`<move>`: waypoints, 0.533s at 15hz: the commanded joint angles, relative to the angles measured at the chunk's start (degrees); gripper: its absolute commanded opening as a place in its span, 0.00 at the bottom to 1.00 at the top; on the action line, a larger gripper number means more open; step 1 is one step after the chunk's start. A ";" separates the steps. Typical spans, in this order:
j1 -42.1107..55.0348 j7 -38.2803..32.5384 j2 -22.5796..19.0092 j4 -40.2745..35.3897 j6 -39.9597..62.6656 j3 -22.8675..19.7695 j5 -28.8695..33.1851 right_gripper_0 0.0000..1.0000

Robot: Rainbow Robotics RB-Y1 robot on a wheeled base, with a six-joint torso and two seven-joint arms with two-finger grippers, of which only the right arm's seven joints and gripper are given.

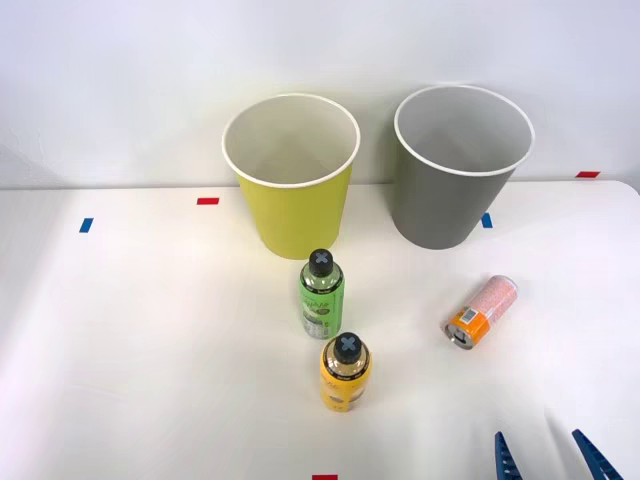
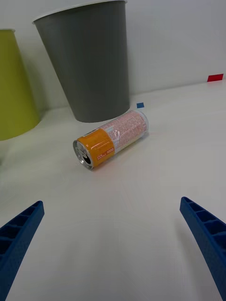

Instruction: Put cans in the gray bin, plastic bottles in the light green bin

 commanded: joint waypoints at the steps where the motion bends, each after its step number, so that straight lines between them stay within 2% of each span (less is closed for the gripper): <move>1: 0.00 0.00 0.00 0.00 0.00 0.00 0.00 1.00; 8: 0.00 0.00 0.00 0.00 0.00 0.00 0.00 1.00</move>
